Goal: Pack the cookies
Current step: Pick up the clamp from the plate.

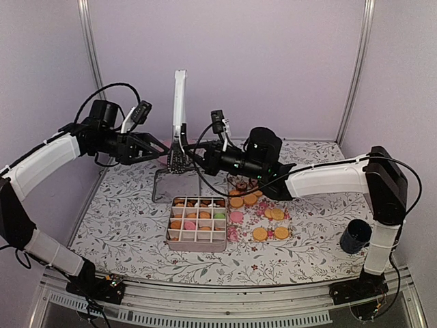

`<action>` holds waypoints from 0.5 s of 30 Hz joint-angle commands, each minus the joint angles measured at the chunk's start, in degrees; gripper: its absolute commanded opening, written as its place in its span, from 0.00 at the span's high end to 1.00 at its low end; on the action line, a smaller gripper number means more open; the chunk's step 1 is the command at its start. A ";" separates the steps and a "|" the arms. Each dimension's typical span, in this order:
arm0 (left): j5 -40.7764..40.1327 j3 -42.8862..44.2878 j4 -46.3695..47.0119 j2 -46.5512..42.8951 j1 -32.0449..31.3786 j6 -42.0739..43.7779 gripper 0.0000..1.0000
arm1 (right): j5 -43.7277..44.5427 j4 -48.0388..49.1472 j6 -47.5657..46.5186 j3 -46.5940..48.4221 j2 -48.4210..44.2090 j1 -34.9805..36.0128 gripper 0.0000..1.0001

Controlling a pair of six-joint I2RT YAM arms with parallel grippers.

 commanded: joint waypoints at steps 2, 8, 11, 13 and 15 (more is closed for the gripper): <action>-0.36 -1.94 6.08 -0.21 -0.90 -5.53 0.35 | 0.38 5.71 2.53 3.12 2.45 1.44 1.00; -0.99 -4.82 8.73 -0.35 -1.30 -7.10 0.47 | 2.52 6.25 2.46 4.37 3.65 2.25 1.00; -0.66 -5.37 8.99 -0.63 -1.32 -7.27 0.51 | 3.23 6.33 2.37 4.66 4.14 2.31 1.00; -0.73 -5.91 9.20 -0.75 -1.43 -7.27 0.55 | 3.37 6.24 2.37 5.29 4.65 2.46 1.00; -0.56 -6.50 9.70 -0.70 -1.56 -7.61 0.60 | 3.85 5.97 2.14 5.88 5.17 2.77 1.00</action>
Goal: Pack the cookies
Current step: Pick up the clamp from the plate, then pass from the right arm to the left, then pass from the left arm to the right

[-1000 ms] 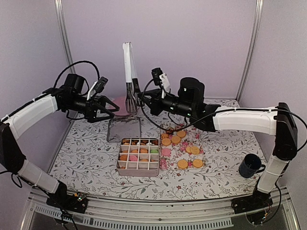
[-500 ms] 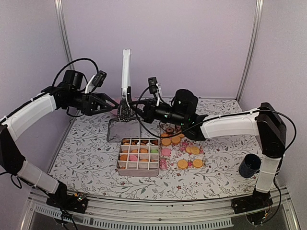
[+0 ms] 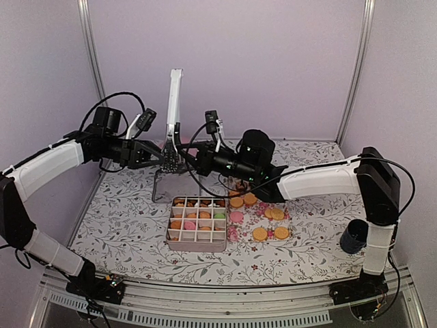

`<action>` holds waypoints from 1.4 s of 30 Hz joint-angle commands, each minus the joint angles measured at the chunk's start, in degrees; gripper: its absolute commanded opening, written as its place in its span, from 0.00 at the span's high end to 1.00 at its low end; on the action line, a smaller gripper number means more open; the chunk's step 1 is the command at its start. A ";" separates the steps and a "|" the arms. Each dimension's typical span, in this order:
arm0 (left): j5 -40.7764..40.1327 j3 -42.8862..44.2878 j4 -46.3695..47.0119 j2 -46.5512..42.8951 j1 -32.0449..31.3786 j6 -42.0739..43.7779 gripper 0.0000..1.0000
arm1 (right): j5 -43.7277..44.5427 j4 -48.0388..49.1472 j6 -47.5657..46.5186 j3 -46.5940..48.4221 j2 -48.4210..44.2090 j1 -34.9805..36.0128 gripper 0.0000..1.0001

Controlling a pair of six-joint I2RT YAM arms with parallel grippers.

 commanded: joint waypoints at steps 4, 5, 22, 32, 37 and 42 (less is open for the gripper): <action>0.92 -2.45 3.88 -0.86 -0.88 -1.98 0.84 | 1.24 2.84 0.15 3.63 2.64 1.20 1.00; 0.92 -2.55 3.93 -0.98 -0.92 -2.00 0.89 | 1.09 2.69 0.17 3.66 2.74 1.20 1.00; -13.44 5.18 -29.44 2.74 -2.71 34.14 1.00 | -16.62 4.82 -2.34 -15.82 -18.02 -10.44 0.01; -18.48 6.26 -30.89 3.16 -5.57 37.01 1.00 | -30.14 -6.48 -3.51 -2.41 -10.60 -11.47 0.01; -19.01 6.45 -30.80 3.27 -6.64 37.37 1.00 | -30.64 -12.80 -7.36 3.86 -6.71 -10.54 0.01; -18.96 6.71 -30.74 3.45 -6.83 37.45 1.00 | -29.51 -13.29 -7.23 6.17 -4.46 -9.30 0.01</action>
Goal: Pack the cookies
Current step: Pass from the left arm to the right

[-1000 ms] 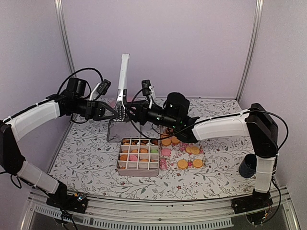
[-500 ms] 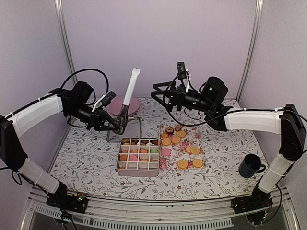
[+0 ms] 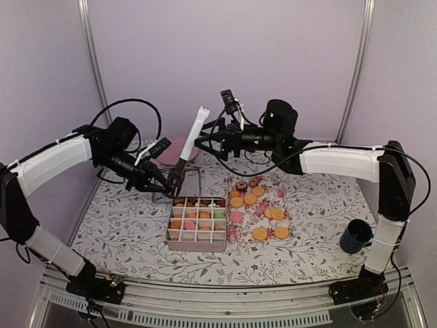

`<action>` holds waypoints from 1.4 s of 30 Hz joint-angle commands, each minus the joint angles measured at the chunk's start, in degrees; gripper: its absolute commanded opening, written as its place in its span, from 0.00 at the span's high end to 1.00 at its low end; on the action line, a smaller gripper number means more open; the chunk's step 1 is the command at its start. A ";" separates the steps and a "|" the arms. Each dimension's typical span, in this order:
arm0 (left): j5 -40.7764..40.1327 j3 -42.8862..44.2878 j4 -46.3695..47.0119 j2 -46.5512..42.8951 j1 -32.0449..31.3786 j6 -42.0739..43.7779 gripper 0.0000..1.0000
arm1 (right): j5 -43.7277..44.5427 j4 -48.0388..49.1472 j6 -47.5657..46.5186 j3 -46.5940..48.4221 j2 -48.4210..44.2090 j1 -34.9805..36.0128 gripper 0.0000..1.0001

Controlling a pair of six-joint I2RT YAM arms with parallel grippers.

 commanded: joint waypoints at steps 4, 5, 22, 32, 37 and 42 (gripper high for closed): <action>0.14 2.49 -0.03 0.41 -0.75 1.56 1.00 | 0.97 -3.30 -2.33 3.97 3.07 2.96 0.06; 0.13 2.62 -0.05 0.49 -0.82 1.61 1.00 | 1.55 -3.81 -2.70 4.34 3.44 3.14 0.09; -2.08 -0.07 -0.30 -0.09 -1.45 2.79 1.00 | -6.08 -20.76 -9.88 12.68 3.20 -0.27 0.33; -4.56 1.56 -1.83 0.69 -1.79 4.70 1.00 | -9.83 -40.80 -19.30 22.16 6.91 -0.53 0.37; -6.12 2.11 -2.69 0.80 -2.40 5.48 1.00 | -9.62 -45.14 -20.77 25.05 8.53 -0.52 0.40; -7.09 2.38 -3.65 0.93 -2.60 6.33 1.00 | -9.01 -47.75 -21.36 25.45 9.47 -0.37 0.45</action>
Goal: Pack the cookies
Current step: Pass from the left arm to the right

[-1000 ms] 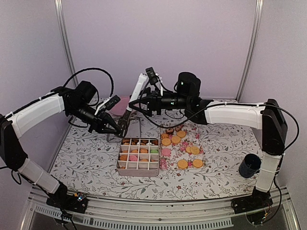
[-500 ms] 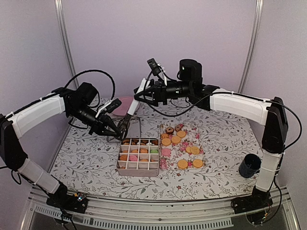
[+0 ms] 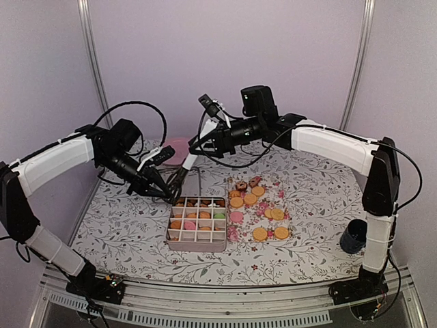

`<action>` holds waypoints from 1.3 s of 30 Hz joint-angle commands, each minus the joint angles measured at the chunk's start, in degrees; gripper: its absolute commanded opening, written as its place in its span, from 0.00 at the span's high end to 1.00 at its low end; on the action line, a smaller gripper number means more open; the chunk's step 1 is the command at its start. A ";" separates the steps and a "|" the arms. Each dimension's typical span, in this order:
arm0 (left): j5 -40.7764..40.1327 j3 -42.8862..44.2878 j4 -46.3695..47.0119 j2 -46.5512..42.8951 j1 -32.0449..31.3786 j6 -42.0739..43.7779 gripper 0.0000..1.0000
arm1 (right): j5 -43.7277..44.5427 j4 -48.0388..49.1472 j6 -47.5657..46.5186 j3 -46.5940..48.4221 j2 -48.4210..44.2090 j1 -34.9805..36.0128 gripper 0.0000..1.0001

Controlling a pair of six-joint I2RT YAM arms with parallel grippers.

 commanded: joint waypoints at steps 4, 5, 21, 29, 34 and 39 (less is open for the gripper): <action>-0.78 2.50 -2.14 0.77 -1.22 2.59 1.00 | -0.39 -5.72 -3.72 1.60 1.41 0.47 0.47; -0.93 2.56 -2.17 0.86 -1.22 2.67 1.00 | -0.38 -6.20 -4.14 1.60 1.34 0.47 0.48; -3.05 2.85 -0.71 1.89 -1.44 1.06 0.85 | 3.74 9.51 2.68 -9.86 -6.07 0.97 0.79; -9.31 2.81 3.51 -0.06 -0.58 -3.46 0.38 | 14.60 9.27 2.09 -16.68 -12.35 -1.05 0.85; -11.09 3.92 5.08 -0.49 3.72 -6.48 0.04 | 25.96 6.98 -0.36 -21.57 -18.68 -3.45 0.76; -10.56 5.64 5.74 0.15 9.26 -8.64 0.01 | 34.28 5.64 -2.96 -27.26 -24.24 -4.63 0.75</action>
